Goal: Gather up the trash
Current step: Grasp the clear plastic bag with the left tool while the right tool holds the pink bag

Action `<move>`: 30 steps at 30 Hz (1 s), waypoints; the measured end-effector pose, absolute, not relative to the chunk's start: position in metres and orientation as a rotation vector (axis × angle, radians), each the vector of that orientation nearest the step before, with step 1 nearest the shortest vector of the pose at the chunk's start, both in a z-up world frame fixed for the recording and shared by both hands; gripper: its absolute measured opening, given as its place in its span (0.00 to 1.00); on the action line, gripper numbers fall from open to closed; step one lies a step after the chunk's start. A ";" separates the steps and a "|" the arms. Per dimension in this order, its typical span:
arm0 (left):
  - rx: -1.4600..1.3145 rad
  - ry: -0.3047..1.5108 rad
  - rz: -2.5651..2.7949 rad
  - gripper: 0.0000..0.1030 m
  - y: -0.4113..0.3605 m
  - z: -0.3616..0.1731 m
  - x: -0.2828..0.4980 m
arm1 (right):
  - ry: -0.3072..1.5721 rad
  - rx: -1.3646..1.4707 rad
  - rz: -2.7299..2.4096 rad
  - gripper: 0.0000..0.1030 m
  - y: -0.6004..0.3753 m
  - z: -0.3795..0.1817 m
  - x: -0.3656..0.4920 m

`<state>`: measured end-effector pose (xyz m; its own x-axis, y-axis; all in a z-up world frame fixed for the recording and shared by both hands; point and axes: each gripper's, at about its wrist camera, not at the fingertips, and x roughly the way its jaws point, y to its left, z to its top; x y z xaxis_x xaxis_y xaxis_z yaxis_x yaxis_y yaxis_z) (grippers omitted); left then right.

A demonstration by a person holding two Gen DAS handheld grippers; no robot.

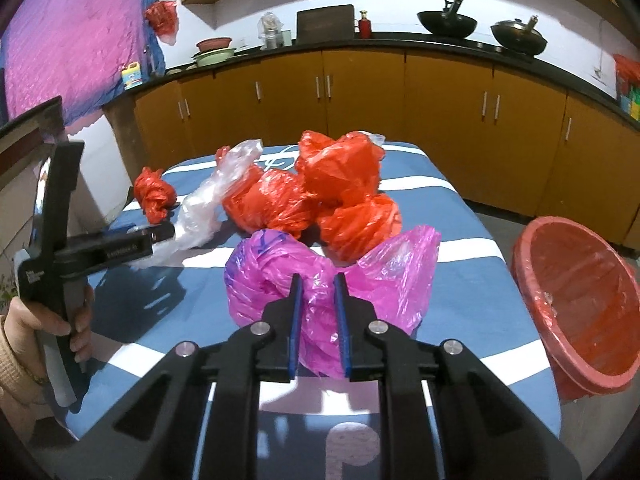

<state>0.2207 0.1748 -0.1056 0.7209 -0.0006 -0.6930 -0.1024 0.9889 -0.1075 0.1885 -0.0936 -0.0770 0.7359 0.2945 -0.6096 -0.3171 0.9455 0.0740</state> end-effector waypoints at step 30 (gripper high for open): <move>-0.142 0.562 -0.065 0.07 0.123 -0.023 0.183 | 0.536 0.030 0.253 0.16 -0.147 -0.030 0.158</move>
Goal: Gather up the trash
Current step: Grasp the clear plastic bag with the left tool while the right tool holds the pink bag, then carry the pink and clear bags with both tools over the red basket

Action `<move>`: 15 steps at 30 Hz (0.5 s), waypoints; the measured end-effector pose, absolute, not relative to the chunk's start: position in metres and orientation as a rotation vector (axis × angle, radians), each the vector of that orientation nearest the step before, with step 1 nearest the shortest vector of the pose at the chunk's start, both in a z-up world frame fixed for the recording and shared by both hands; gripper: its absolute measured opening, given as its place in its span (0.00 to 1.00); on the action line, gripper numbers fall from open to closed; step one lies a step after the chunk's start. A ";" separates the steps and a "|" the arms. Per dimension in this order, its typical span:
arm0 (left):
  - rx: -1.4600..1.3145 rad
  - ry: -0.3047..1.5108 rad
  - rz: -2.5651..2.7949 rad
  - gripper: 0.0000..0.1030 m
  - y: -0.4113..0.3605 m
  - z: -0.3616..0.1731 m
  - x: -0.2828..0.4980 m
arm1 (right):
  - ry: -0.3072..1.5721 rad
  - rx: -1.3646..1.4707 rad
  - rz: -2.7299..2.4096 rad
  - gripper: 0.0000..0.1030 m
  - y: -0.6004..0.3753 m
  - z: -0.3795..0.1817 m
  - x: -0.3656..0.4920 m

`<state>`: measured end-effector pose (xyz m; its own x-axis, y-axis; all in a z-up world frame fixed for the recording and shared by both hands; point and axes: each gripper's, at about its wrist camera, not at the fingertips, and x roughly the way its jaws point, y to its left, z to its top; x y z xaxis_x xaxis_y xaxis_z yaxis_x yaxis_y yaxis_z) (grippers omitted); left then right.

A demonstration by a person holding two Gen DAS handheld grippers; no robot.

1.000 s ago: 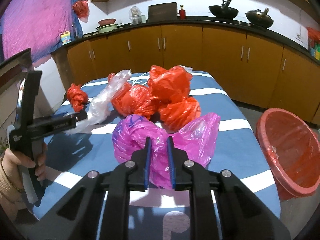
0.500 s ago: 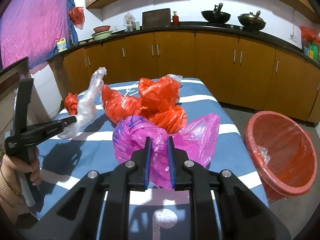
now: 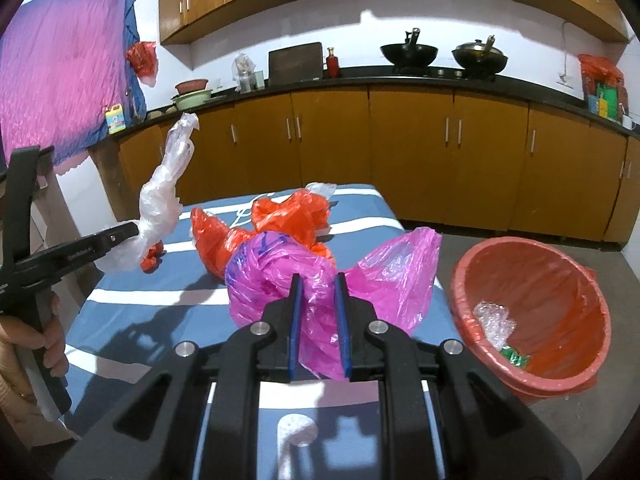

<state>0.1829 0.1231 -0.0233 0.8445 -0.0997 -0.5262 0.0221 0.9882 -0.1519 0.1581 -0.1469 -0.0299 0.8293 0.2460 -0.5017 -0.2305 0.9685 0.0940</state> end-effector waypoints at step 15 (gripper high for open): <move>-0.132 0.532 -0.130 0.07 0.068 -0.001 0.181 | 0.490 0.071 0.160 0.16 -0.200 -0.015 0.144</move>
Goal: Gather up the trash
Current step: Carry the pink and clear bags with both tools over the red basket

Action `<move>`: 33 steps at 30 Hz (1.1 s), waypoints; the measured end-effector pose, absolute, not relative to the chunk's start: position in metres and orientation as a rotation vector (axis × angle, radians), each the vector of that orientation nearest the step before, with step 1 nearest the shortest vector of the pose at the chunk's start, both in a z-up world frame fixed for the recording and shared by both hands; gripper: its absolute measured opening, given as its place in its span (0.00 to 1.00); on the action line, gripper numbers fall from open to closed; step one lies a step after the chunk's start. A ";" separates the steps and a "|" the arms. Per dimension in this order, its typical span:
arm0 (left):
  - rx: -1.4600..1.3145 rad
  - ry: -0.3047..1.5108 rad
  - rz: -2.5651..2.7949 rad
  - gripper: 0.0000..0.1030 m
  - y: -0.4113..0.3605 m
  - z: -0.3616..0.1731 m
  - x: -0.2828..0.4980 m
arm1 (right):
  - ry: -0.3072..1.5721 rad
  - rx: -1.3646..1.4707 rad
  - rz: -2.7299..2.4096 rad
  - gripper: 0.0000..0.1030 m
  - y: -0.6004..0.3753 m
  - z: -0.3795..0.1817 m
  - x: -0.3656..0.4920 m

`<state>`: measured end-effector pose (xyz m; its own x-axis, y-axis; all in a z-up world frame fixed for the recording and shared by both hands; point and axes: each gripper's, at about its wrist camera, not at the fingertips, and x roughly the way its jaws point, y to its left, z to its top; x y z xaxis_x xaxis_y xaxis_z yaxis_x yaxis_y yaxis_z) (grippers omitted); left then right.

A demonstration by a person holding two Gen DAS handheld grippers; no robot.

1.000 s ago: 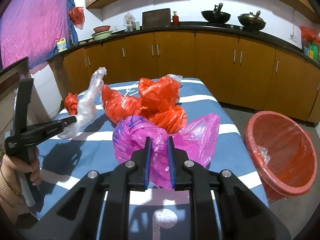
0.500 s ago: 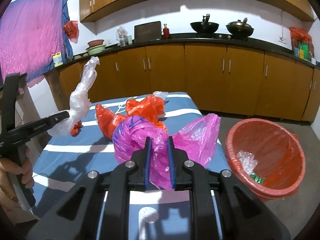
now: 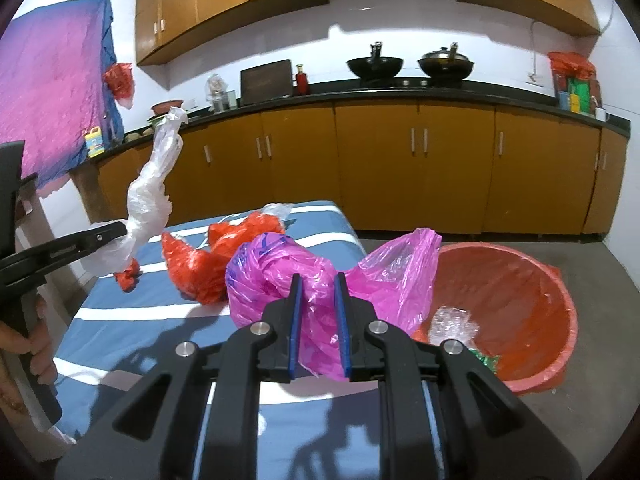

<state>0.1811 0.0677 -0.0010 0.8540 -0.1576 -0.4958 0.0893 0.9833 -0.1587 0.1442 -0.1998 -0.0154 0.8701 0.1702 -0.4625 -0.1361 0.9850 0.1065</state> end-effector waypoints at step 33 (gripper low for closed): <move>-0.123 0.546 -0.337 0.07 -0.068 0.011 0.181 | 0.427 0.151 -0.079 0.16 -0.316 0.001 0.133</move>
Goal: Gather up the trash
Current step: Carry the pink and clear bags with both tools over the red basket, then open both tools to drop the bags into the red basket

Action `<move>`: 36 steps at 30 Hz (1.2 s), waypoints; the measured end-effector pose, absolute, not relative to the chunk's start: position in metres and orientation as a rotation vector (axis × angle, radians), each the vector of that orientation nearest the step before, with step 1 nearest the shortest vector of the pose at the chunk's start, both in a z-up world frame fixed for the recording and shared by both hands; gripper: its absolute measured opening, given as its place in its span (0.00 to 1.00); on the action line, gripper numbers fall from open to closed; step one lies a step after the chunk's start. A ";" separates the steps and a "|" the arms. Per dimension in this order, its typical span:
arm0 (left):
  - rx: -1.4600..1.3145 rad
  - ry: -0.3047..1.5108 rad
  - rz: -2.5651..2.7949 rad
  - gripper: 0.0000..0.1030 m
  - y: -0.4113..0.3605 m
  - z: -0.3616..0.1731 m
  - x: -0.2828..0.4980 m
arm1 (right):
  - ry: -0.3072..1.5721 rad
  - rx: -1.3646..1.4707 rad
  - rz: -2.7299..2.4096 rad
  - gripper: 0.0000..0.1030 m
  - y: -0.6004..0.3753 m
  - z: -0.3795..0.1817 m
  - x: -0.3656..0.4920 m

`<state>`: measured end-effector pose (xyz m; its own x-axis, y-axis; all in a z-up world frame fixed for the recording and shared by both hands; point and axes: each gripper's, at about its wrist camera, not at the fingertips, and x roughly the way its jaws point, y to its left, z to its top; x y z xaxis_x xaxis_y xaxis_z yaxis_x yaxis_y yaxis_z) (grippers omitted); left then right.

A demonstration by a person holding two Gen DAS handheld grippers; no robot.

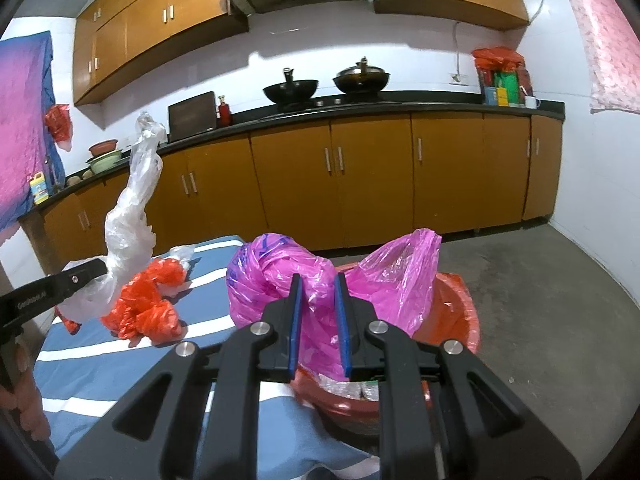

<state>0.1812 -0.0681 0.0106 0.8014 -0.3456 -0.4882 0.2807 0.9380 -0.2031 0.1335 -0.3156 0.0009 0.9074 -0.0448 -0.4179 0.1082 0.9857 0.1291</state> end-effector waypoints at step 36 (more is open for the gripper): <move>-0.062 0.714 -0.509 0.07 -0.203 -0.054 0.246 | 0.490 0.241 -0.264 0.17 -0.407 -0.044 0.196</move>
